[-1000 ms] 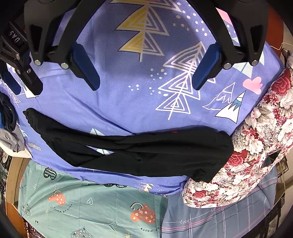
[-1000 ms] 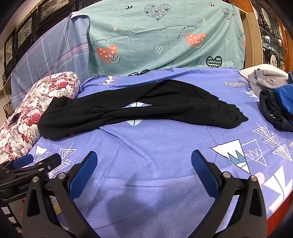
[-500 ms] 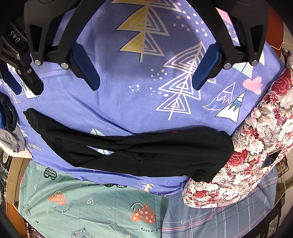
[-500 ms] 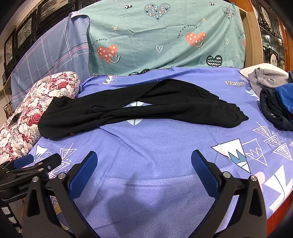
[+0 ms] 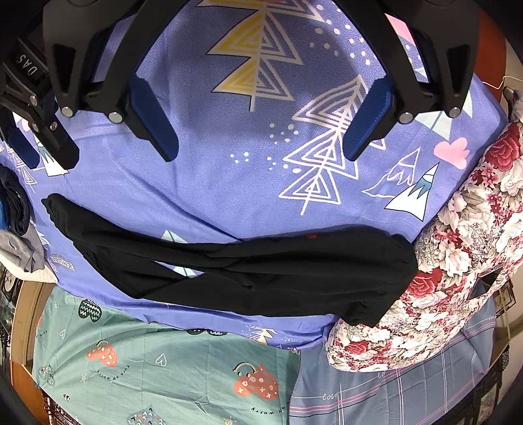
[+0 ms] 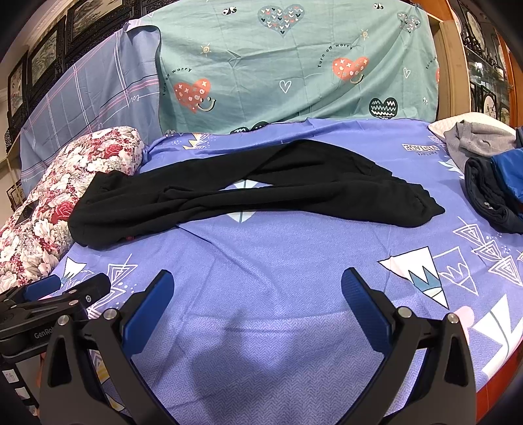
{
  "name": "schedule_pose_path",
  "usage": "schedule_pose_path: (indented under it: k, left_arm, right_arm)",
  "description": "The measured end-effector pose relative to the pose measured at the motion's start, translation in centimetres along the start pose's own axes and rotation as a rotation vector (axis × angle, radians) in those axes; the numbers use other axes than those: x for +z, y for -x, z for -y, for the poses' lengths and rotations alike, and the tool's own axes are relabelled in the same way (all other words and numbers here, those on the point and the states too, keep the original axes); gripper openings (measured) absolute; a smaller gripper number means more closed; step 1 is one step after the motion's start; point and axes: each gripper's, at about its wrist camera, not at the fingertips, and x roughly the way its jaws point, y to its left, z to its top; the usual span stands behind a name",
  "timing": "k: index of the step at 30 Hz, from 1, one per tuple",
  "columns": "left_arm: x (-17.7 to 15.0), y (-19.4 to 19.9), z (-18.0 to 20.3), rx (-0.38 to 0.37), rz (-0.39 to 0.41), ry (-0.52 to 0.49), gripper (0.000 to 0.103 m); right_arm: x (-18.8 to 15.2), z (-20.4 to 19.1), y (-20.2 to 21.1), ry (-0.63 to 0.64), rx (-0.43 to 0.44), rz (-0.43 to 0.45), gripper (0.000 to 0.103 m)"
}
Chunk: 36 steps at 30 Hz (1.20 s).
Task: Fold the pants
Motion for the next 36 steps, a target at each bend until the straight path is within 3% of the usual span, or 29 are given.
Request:
schedule_pose_path:
  k: [17,23,25,29,33,36]
  left_arm:
    - [0.2,-0.6,0.0,-0.013,-0.023,0.022,0.101]
    - [0.8,-2.8,-1.1,-0.107,-0.110,0.056,0.101]
    - [1.1,-3.8,-1.7,-0.144,-0.138,0.056,0.101]
    - [2.1,-5.7,-3.8,-0.140,-0.155,0.094,0.101]
    - [3.7,-7.4,-6.8,-0.106,-0.125,0.175,0.101]
    - [4.7,-8.6,-9.0,-0.035,-0.109,0.241,0.101]
  right_arm:
    - [0.0,-0.3,-0.4,0.004,0.002,-0.014,0.102]
    - [0.8,0.8,-2.0,-0.001,0.000,-0.066,0.102]
    - [1.4,2.1,-2.7,-0.017,-0.013,-0.089,0.102]
    - [3.1,6.6,-4.4,-0.069,-0.069,-0.161,0.102]
    - [5.1,12.3,-5.8,-0.156,-0.153,-0.220,0.102]
    - [6.2,17.0,-6.7,-0.224,-0.261,-0.241,0.102]
